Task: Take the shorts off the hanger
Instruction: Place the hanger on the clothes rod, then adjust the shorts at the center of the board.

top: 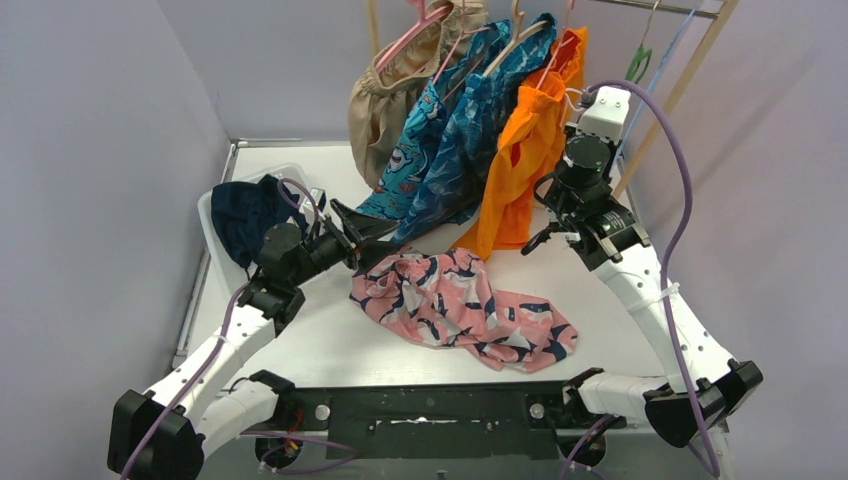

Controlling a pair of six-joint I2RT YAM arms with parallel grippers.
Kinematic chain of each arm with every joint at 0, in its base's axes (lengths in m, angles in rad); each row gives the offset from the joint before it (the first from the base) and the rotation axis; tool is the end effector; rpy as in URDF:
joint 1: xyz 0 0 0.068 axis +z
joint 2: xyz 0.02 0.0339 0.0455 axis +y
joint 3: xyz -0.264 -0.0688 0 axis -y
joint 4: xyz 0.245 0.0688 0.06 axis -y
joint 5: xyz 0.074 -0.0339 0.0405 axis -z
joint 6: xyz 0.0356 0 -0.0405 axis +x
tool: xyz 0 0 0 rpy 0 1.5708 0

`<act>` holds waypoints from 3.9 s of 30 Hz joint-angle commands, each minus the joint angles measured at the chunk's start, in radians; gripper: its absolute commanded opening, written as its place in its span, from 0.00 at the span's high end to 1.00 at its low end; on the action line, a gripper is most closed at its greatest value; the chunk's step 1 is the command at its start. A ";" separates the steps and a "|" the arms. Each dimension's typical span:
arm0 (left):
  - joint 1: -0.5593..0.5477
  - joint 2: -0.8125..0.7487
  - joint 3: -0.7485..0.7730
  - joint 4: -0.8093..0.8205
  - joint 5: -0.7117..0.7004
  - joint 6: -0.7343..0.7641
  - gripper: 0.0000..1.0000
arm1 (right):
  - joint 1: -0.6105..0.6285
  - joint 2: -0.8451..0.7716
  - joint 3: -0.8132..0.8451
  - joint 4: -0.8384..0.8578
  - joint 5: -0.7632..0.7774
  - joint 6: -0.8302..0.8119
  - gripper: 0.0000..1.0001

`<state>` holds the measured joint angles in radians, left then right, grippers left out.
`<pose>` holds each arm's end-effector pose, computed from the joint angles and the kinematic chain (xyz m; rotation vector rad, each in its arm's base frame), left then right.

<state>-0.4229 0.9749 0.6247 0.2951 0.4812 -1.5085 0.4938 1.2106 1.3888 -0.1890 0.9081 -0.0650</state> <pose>0.2011 -0.1086 0.2985 -0.6142 1.8872 -1.7745 0.2364 0.0954 0.4620 0.2697 1.5673 -0.3815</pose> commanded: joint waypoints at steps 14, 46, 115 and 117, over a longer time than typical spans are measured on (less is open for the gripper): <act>0.007 -0.014 0.004 0.081 0.035 0.020 0.28 | -0.037 -0.029 0.068 -0.181 -0.119 0.191 0.73; -0.163 0.069 0.123 -0.339 -0.139 0.390 0.24 | 0.325 -0.203 -0.308 -0.504 -0.716 0.521 0.12; -0.244 0.326 0.155 -0.507 -0.288 0.369 0.18 | 0.457 -0.321 -0.735 -0.318 -0.396 1.069 0.39; -0.265 0.355 0.218 -0.574 -0.346 0.411 0.18 | 0.457 -0.306 -0.732 -0.372 -0.328 1.153 0.38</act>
<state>-0.6567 1.2987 0.7109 -0.2134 0.2199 -1.1801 0.9649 0.8814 0.6220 -0.4370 0.3836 0.9012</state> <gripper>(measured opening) 0.820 0.617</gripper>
